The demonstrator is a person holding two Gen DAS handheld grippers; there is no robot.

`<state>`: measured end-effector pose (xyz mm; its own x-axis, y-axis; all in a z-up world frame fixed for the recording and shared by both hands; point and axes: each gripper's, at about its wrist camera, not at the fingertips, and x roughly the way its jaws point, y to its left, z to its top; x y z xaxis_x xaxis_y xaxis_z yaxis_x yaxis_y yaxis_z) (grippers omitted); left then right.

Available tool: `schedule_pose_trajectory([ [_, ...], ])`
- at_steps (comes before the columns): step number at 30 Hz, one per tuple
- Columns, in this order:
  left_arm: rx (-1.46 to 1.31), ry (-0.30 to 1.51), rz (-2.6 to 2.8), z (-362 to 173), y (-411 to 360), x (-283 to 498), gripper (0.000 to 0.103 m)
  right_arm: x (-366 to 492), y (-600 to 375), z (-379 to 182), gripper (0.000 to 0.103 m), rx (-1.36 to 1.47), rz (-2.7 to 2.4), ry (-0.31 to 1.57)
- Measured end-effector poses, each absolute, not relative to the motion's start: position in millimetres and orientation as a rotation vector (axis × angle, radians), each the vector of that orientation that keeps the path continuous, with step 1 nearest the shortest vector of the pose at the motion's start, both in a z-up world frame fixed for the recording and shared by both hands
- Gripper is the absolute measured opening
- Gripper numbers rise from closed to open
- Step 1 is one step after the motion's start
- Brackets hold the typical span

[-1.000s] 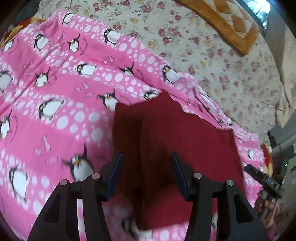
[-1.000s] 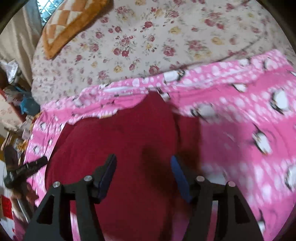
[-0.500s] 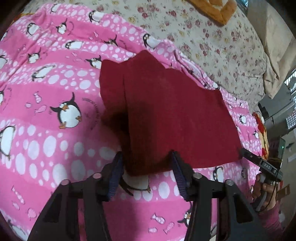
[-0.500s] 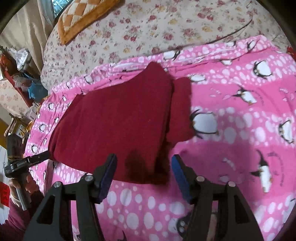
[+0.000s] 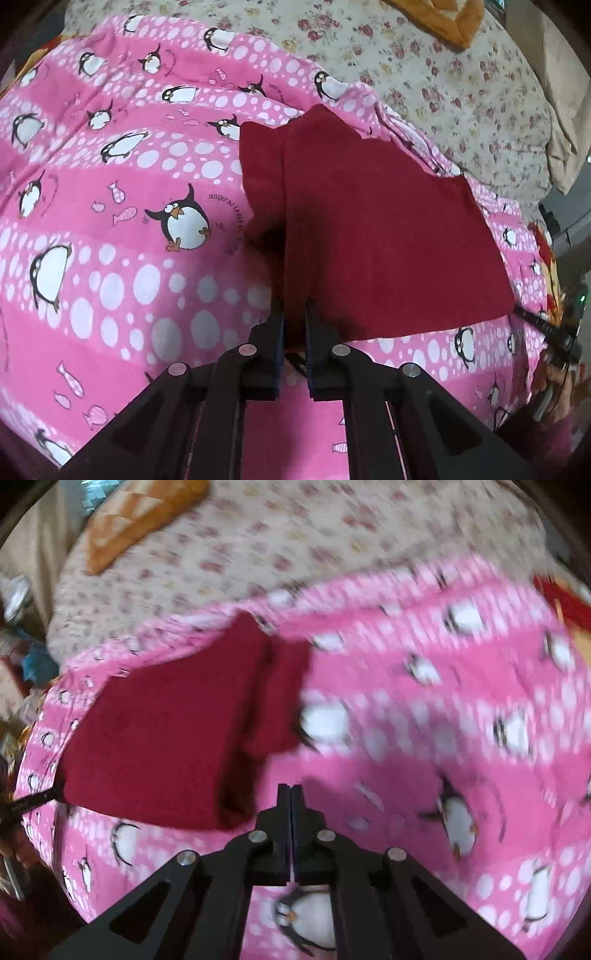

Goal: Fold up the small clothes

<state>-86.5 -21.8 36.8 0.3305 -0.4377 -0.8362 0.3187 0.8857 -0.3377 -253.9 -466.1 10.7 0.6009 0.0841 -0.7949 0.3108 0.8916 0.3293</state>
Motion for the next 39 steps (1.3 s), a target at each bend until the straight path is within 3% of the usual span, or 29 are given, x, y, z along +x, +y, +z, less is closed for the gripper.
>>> schedule_pose_trajectory([
  [3, -0.129, 1.109, -0.489, 48, -21, -88, 0.000, -270, -473, 11, 0.000, 0.533, -0.090, 0.905],
  [5, -0.128, 1.094, -0.463, 56, -23, -90, 0.000, -275, -471, 19, 0.012, 0.532, -0.085, 0.904],
  [7, -0.109, 1.045, -0.433, 66, -27, -93, 0.000, -276, -465, 30, 0.044, 0.528, -0.078, 0.883],
  [8, -0.095, 1.026, -0.425, 70, -30, -95, 0.005, -275, -460, 35, 0.046, 0.518, -0.073, 0.870],
  [10, -0.070, 0.997, -0.416, 76, -38, -94, 0.009, -268, -448, 45, 0.046, 0.477, -0.048, 0.853],
  [17, -0.014, 0.962, -0.374, 72, -64, -80, 0.009, -220, -406, 52, 0.046, 0.400, 0.022, 0.859],
  [29, 0.021, 0.975, -0.319, 40, -65, -56, 0.009, -157, -411, 15, 0.043, 0.407, -0.015, 0.937],
  [39, -0.106, 0.994, -0.370, 40, -54, -48, 0.010, -123, -363, 36, 0.043, 0.357, 0.110, 0.927],
])
